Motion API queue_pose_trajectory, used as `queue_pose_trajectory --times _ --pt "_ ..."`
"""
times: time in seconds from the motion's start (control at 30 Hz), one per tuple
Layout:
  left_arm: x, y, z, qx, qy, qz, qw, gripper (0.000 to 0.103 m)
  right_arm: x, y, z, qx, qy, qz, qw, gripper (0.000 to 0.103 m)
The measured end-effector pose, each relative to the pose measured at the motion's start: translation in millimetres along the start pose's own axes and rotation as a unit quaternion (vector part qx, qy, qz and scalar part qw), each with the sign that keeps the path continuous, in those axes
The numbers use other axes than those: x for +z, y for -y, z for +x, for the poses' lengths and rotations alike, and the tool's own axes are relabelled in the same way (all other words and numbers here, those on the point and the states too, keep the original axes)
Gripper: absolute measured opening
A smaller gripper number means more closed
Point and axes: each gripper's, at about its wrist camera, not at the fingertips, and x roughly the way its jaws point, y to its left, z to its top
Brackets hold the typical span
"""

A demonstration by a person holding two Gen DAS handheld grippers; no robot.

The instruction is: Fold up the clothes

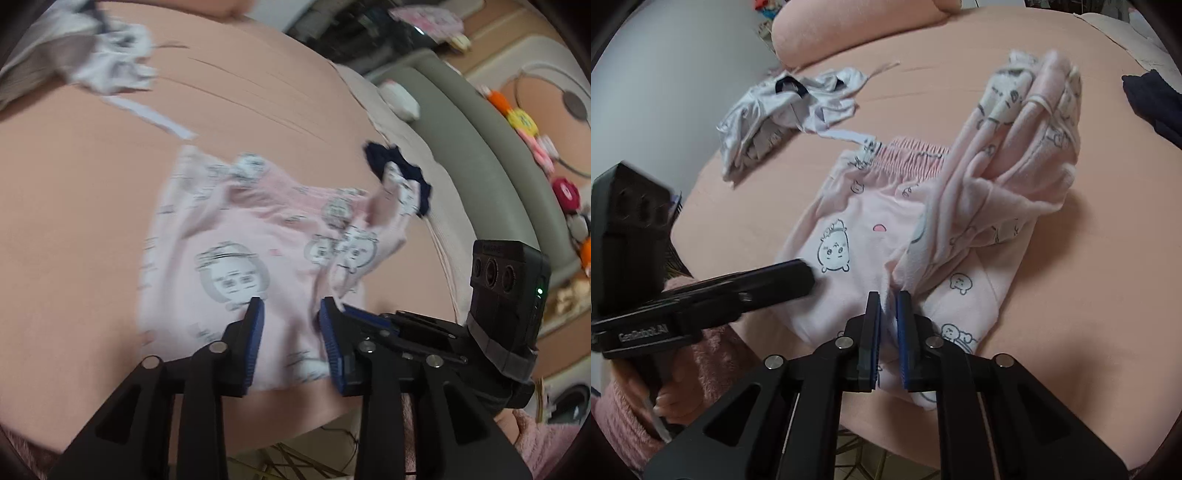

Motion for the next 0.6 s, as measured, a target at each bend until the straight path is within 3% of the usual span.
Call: queue_pose_trajectory --times 0.1,0.17,0.2,0.27,0.37,0.47,0.6 --pt "10.7 17.4 23.5 -0.010 -0.029 0.026 0.9992 0.040 -1.2 -1.2 -3.2 0.003 0.007 -0.005 1.000 0.009" --pt "15.0 30.2 37.3 0.011 -0.040 0.055 0.9976 0.040 -4.0 0.5 -6.4 0.009 0.011 -0.002 1.000 0.010" --pt "15.7 36.7 43.0 0.032 -0.041 0.073 0.9960 0.035 -5.4 1.6 -8.4 0.011 0.011 -0.002 1.000 0.010" --pt "15.9 44.2 49.0 0.058 -0.032 0.085 0.9941 0.008 -6.7 3.0 -13.5 0.009 0.009 -0.006 1.000 0.011" --pt "15.2 45.4 41.0 0.057 -0.004 0.068 0.9960 0.008 -3.1 4.8 -30.9 0.007 -0.004 -0.010 1.000 0.011" --pt "14.0 32.0 26.2 0.027 0.015 0.020 0.9993 0.008 1.5 12.3 -62.0 0.010 0.022 -0.002 1.000 0.014" --pt "8.2 14.1 28.6 0.010 0.008 -0.010 0.9999 0.007 4.6 45.7 -66.1 -0.017 0.056 0.072 0.996 0.015"
